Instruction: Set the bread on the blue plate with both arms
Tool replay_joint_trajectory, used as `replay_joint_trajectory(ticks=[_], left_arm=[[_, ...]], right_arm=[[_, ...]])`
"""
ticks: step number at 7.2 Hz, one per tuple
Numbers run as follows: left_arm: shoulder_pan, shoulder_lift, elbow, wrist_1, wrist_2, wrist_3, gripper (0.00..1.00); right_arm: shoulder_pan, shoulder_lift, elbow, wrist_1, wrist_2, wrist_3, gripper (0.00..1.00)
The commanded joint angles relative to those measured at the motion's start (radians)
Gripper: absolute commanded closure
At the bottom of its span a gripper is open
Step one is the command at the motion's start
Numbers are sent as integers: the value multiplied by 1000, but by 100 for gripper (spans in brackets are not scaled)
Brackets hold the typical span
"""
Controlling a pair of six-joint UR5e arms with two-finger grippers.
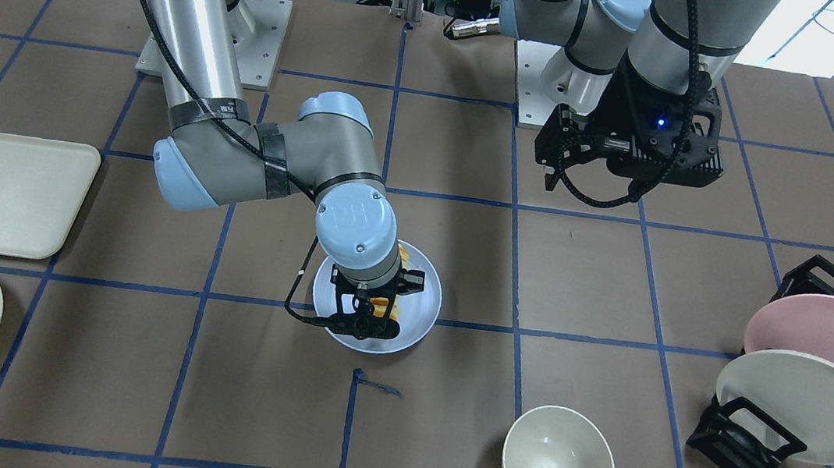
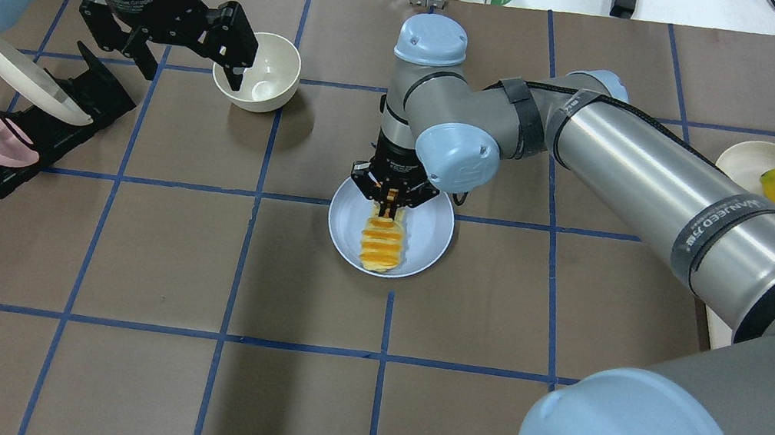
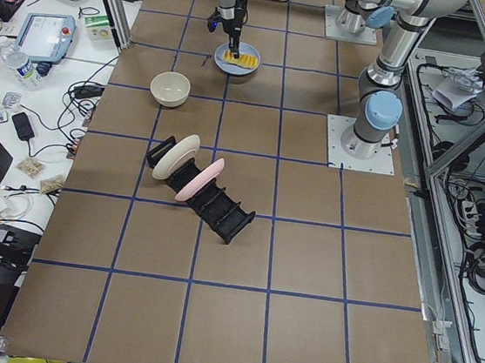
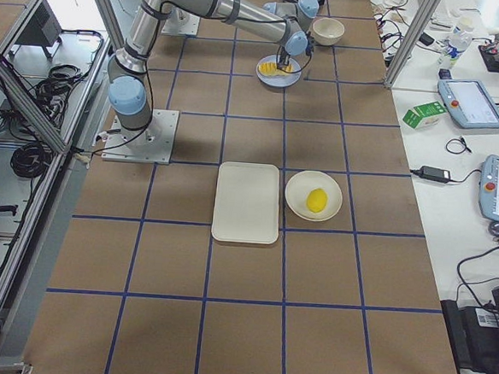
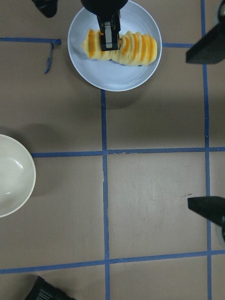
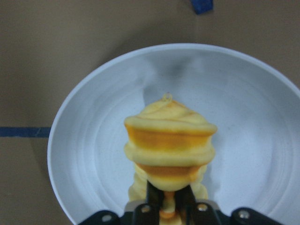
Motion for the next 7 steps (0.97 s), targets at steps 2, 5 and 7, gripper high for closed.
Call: replay_joint_trajectory(ticks=[2, 5, 7], left_arm=[[0, -5, 1, 0, 0, 1, 0], [0, -13, 3, 6, -1, 1, 0], [0, -10, 1, 8, -1, 1, 0]], right_arm=[[-5, -12, -17, -1, 0, -1, 0], [-88, -139, -46, 126, -11, -32, 0], [-249, -281, -46, 301, -20, -157, 0]])
